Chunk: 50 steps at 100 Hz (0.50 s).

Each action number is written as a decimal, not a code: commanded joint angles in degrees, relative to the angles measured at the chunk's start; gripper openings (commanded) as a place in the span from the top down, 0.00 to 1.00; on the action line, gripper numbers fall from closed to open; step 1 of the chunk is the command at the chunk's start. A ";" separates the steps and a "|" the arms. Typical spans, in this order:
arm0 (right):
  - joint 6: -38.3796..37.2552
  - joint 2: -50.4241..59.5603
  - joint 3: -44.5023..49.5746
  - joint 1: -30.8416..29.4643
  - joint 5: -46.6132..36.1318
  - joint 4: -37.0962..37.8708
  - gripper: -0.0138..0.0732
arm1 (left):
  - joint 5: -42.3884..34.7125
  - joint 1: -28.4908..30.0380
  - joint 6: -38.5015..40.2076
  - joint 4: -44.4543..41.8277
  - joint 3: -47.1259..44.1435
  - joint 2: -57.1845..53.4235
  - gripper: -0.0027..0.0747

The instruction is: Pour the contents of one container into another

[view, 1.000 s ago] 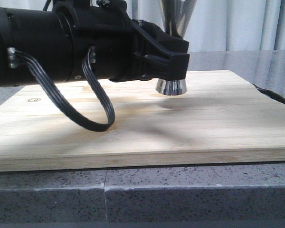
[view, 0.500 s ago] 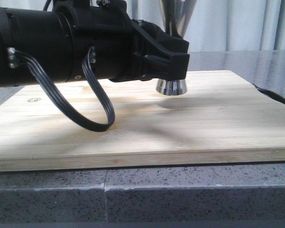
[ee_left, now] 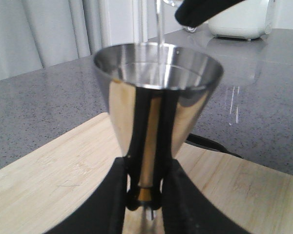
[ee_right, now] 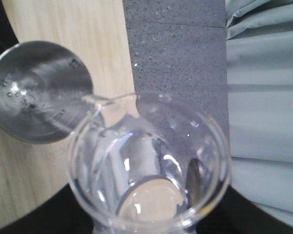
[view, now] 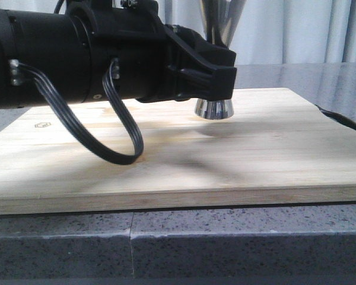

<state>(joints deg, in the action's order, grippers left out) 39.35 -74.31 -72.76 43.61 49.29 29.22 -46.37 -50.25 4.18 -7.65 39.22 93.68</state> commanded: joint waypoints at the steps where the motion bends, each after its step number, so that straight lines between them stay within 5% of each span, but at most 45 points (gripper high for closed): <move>1: 0.60 1.42 -2.19 0.10 -2.60 2.44 0.60 | -4.86 -0.34 0.52 0.42 1.61 -1.89 0.99; 50: 0.60 1.42 -2.19 0.70 -2.38 4.12 0.60 | -4.86 -0.34 0.60 0.42 1.61 -1.89 0.99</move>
<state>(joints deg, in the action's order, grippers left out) 39.64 -74.31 -72.76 44.27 49.42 30.57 -46.37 -50.25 4.18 -7.65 39.22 93.68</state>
